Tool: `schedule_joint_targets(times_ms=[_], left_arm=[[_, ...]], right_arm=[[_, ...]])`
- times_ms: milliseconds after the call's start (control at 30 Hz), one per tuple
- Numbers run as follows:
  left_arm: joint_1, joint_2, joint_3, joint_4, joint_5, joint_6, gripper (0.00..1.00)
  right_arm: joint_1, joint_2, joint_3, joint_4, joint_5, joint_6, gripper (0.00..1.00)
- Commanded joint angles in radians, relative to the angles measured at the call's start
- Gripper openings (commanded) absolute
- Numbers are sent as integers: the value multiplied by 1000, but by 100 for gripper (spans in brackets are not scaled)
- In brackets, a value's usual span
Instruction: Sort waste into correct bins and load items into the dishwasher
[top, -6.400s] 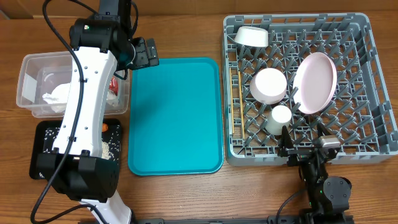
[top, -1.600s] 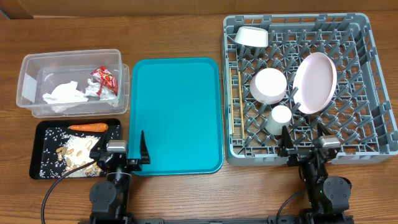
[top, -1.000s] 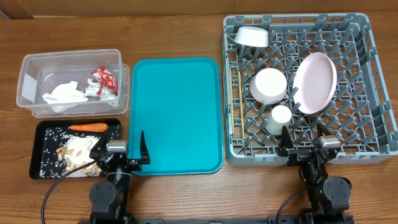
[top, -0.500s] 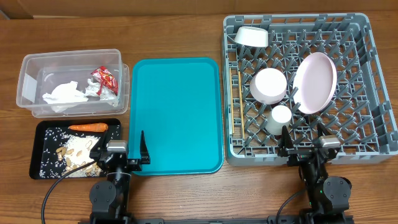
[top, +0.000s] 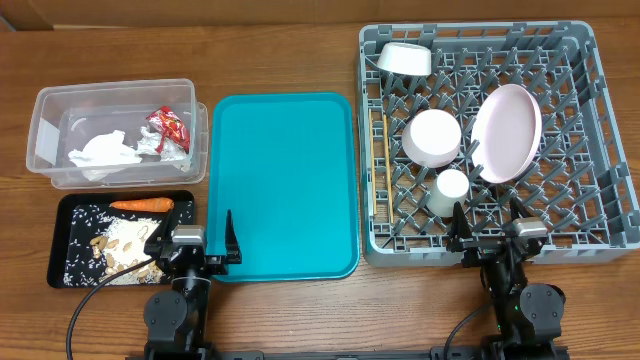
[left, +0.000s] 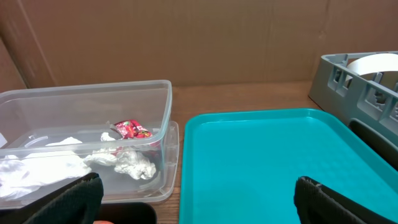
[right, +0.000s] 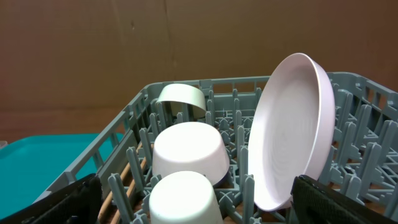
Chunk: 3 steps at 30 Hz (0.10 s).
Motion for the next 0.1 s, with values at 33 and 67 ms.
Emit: schedule_joint_targets(times_ms=[33, 67], left_arm=[[6, -11, -5, 3, -6, 12, 99], [6, -11, -5, 3, -6, 12, 100]], right_arm=[[-3, -12, -10, 6, -6, -6, 100], [-3, -12, -10, 6, -6, -6, 100]])
